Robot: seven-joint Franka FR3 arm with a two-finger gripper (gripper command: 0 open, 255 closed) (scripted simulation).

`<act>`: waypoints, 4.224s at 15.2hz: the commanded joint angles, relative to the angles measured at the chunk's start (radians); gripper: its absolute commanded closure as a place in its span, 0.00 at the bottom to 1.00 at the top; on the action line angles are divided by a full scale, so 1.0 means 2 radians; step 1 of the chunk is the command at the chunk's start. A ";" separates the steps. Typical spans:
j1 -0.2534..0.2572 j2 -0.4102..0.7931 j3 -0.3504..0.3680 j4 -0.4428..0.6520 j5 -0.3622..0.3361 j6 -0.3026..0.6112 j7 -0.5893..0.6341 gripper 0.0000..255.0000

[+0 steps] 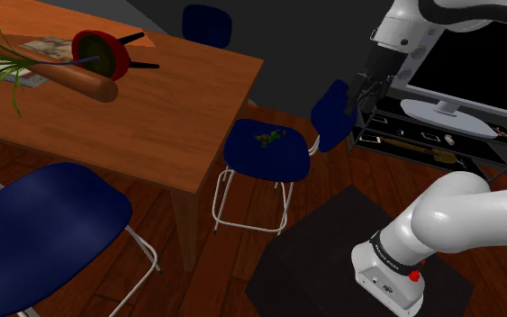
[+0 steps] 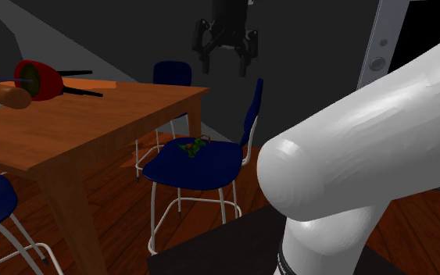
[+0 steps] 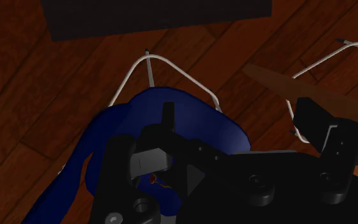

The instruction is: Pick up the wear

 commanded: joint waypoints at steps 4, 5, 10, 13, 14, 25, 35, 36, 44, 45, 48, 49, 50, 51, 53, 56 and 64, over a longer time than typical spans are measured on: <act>0.005 0.042 -0.011 -0.007 -0.014 0.046 -0.036 0.00; 0.007 0.057 -0.014 -0.008 -0.019 0.061 -0.048 0.00; 0.016 0.141 -0.030 -0.002 -0.036 0.135 -0.104 0.00; 0.022 0.195 -0.037 0.011 -0.043 0.176 -0.136 0.00; 0.024 0.214 -0.039 0.016 -0.044 0.189 -0.146 0.00; 0.034 0.428 -0.046 0.118 -0.050 0.301 -0.251 0.00; 0.032 0.563 -0.037 0.204 -0.052 0.353 -0.299 0.00; 0.032 0.567 -0.036 0.203 -0.052 0.358 -0.299 0.00; 0.031 0.583 -0.035 0.199 -0.050 0.378 -0.300 1.00; 0.031 0.583 -0.035 0.199 -0.050 0.378 -0.300 1.00; 0.031 0.583 -0.035 0.199 -0.050 0.378 -0.300 1.00; 0.031 0.583 -0.035 0.199 -0.050 0.378 -0.300 1.00; 0.031 0.583 -0.035 0.199 -0.050 0.378 -0.300 1.00; 0.031 0.583 -0.035 0.200 -0.050 0.378 -0.300 1.00; 0.031 0.574 -0.036 0.201 -0.051 0.367 -0.299 1.00; 0.032 0.561 -0.037 0.204 -0.053 0.351 -0.299 1.00; 0.034 0.529 -0.038 0.218 -0.057 0.305 -0.299 1.00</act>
